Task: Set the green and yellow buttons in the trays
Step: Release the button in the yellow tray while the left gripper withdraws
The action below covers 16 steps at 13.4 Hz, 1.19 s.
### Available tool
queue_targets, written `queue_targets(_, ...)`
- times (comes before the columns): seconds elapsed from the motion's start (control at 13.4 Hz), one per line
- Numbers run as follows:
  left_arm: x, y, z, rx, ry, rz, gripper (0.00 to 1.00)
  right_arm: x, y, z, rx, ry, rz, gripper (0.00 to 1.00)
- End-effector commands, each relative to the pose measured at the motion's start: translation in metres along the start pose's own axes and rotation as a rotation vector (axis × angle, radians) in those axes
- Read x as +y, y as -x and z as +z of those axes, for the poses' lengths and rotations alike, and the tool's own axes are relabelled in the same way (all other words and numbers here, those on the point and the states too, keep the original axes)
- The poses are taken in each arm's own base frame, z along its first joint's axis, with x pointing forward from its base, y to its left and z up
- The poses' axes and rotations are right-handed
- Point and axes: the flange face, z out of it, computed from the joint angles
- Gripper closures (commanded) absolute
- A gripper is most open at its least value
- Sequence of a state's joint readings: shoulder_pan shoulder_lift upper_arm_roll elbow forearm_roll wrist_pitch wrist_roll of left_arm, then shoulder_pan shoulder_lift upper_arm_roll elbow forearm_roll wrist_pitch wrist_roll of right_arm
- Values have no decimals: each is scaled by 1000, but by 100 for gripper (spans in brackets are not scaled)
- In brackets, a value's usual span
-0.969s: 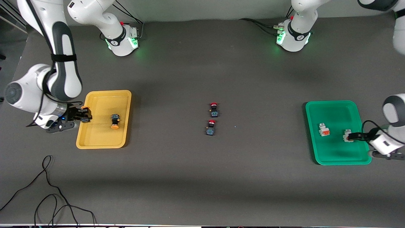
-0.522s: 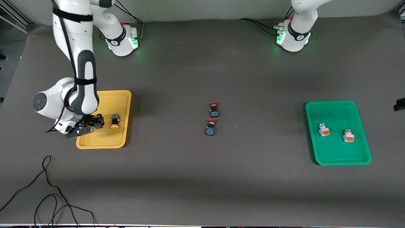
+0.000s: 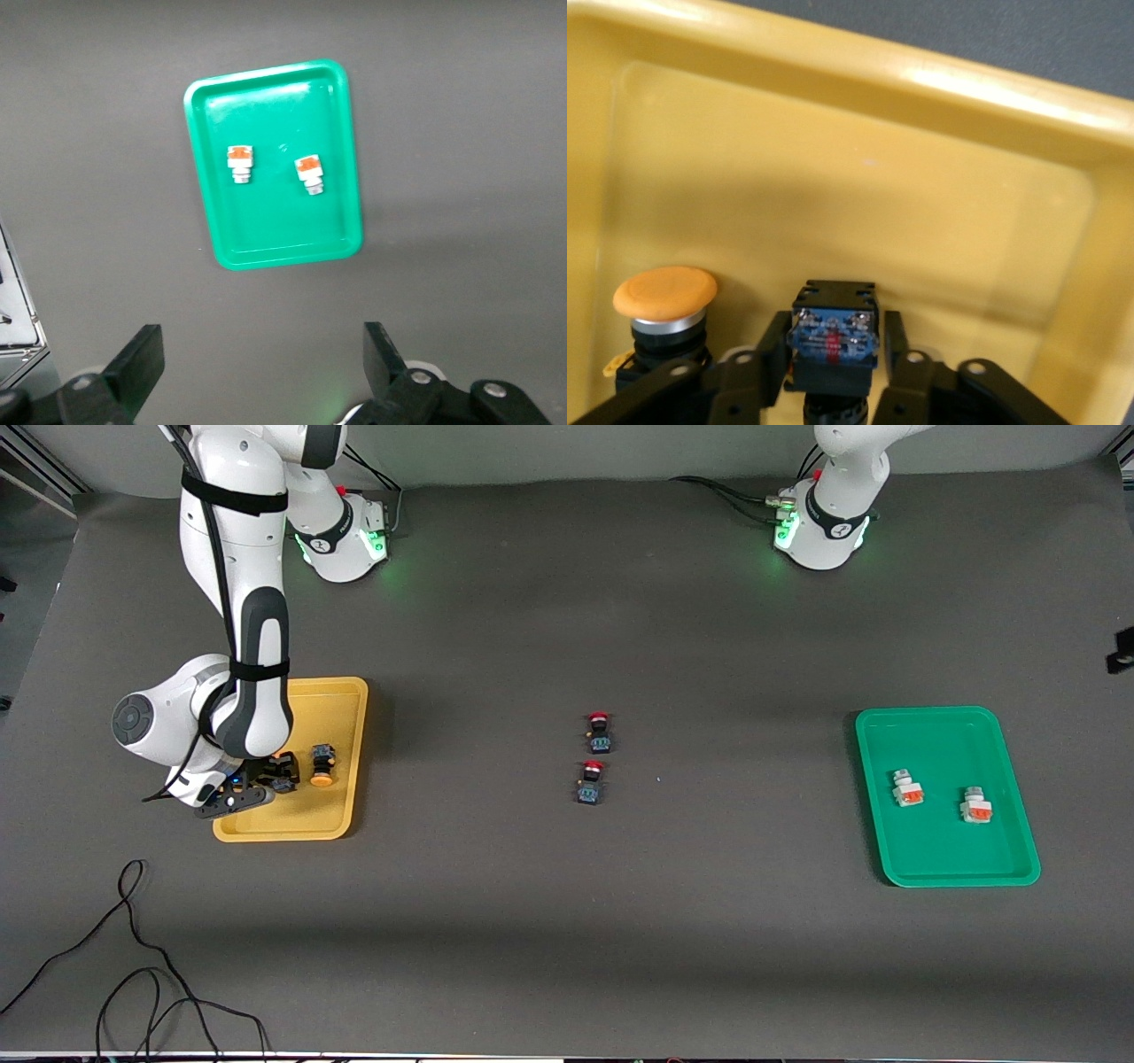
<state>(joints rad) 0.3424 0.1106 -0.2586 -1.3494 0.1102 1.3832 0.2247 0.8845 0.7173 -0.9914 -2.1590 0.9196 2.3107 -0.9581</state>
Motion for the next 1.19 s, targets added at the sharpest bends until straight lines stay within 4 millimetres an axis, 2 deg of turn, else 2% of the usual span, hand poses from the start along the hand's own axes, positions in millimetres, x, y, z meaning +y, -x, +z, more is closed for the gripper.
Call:
queue_targets(0.0, 41, 1, -12, 10, -15, 19, 0, 1, -5, -36, 52, -92, 22, 0)
queue_targets(0.15, 65, -6, -11, 22, 8, 9, 0, 10, -11, -70, 49, -174, 60, 0)
queue_targets(0.37, 96, -20, 4, 46, 36, 39, 0, 39, -10, -134, 58, -253, 119, 0)
queue_targets(0.52, 109, -25, 14, 39, 41, 3, 0, 42, -14, -187, 39, -242, 118, 0)
queue_targets(0.67, 111, -26, 32, 44, 43, -19, 0, 41, -8, -240, 56, -245, 134, 0)
queue_targets(0.75, 110, -23, 34, 43, 56, -32, 0, 41, -5, -265, 71, -238, 138, 0)
queue_targets(0.89, 110, -21, 33, 40, 80, -81, 0, 38, 4, -300, 59, -227, 166, 0)
queue_targets(1.12, 114, -22, 33, 40, 82, -125, 0, 11, 5, -380, 10, -101, 179, 0)
